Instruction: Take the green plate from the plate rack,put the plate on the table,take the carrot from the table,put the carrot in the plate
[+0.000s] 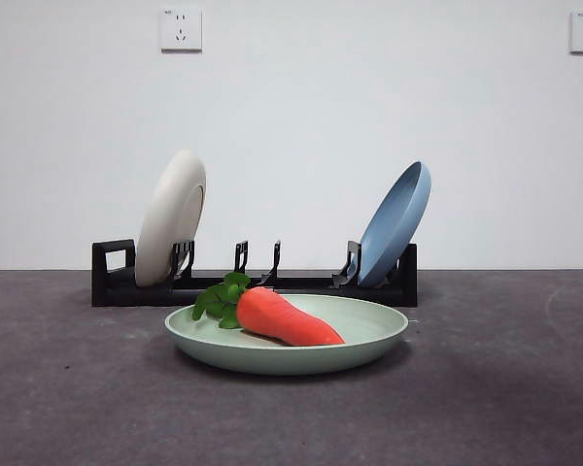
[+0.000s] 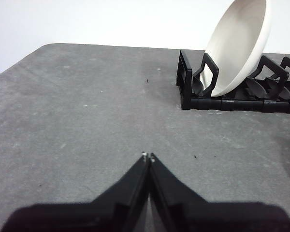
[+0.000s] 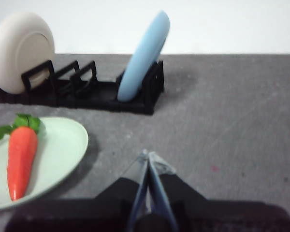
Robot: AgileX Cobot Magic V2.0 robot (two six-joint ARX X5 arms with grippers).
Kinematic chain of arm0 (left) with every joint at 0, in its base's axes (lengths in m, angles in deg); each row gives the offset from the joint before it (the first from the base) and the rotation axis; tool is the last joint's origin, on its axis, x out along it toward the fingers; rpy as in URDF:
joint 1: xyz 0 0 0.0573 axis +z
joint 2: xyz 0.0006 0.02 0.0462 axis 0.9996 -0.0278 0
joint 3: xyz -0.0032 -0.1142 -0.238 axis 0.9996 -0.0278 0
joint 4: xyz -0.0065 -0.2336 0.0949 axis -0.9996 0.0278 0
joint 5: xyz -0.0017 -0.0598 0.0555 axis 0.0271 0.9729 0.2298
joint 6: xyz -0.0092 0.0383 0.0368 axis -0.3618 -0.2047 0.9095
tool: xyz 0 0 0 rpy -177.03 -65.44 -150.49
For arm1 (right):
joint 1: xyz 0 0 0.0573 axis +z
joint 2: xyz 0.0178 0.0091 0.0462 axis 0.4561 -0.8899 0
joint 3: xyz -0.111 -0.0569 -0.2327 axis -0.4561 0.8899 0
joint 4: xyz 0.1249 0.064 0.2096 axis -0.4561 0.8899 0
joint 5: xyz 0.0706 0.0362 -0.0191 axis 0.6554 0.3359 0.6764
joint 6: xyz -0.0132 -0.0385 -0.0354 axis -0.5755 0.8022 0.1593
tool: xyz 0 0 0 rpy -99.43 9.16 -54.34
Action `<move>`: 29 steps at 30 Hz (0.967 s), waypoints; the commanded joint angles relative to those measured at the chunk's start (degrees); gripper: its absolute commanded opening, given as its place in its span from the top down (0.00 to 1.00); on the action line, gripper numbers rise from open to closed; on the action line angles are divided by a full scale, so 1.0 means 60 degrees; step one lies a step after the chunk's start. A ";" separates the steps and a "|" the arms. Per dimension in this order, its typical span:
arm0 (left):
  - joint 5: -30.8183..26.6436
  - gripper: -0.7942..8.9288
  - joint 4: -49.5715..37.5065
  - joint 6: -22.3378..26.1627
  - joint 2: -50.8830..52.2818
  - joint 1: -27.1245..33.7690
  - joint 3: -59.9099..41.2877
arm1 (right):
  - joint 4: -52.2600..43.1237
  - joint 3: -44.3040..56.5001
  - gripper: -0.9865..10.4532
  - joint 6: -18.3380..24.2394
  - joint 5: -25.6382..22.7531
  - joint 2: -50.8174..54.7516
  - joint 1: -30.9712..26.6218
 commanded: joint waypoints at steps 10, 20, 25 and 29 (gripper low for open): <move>0.0004 0.92 -0.0055 -0.0073 0.0025 0.0025 -0.0127 | 0.0164 0.0918 0.91 -0.0736 -0.0306 0.0976 -0.0011; 0.0004 0.92 -0.0055 -0.0073 0.0025 0.0025 -0.0127 | 0.0091 0.0918 0.91 -0.0951 -0.0277 0.0973 0.0018; 0.0004 0.92 -0.0055 -0.0073 0.0025 0.0025 -0.0127 | 0.0091 0.0918 0.91 -0.0951 -0.0277 0.0973 0.0018; 0.0004 0.92 -0.0055 -0.0073 0.0025 0.0025 -0.0127 | 0.0091 0.0918 0.91 -0.0951 -0.0277 0.0973 0.0018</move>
